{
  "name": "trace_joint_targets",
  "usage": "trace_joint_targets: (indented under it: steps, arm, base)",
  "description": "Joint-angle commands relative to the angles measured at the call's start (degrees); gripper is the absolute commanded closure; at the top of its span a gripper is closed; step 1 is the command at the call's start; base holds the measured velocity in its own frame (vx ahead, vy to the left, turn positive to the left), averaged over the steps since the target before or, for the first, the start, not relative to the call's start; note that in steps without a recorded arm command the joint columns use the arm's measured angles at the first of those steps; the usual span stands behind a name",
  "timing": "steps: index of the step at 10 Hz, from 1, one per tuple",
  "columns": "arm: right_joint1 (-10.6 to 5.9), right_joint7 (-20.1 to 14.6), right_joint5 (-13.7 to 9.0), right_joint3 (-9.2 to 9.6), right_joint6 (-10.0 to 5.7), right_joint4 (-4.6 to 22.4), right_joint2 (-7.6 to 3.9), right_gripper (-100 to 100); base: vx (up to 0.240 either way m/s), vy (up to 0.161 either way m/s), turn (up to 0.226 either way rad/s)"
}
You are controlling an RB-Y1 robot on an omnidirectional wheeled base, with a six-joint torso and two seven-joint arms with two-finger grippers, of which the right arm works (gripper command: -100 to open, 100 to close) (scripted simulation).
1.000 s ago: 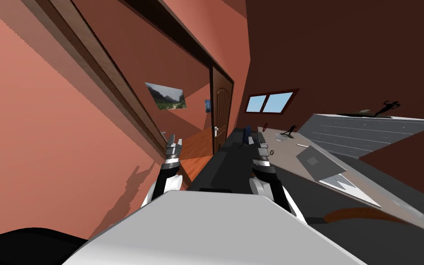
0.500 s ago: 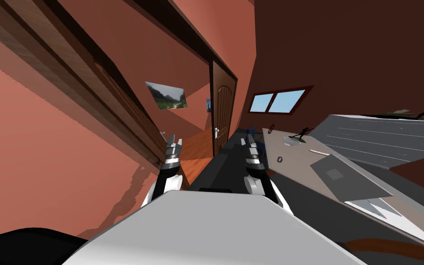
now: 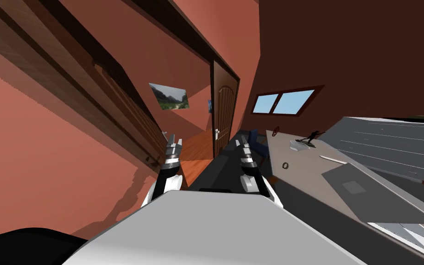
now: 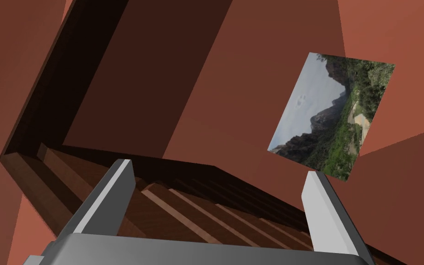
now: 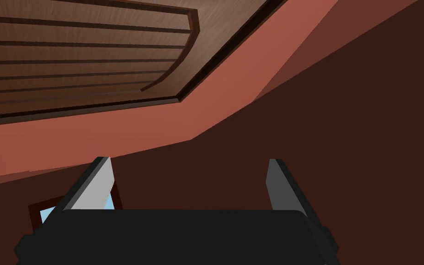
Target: Push the door open
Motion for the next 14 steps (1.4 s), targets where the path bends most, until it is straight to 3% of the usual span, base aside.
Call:
trace_joint_targets:
  steps: [1, 3, 6, 14]
  arm:
    - [-1.43, -0.72, -0.11, 0.77, 0.24, 2.13, -0.43, -100]
    - [-2.57, -1.46, -0.20, 1.83, 0.50, 4.10, -0.93, -100]
    - [-5.55, -3.37, -0.43, 4.59, 1.18, 9.27, -2.21, -100]
    - [-10.44, -6.51, -0.81, 9.12, 2.30, 17.76, -4.24, -100]
  base:
    - [0.112, -0.084, 0.061]
    - [0.104, -0.074, 0.070]
    - [0.122, -0.113, 0.115]
    - [0.094, -0.085, 0.080]
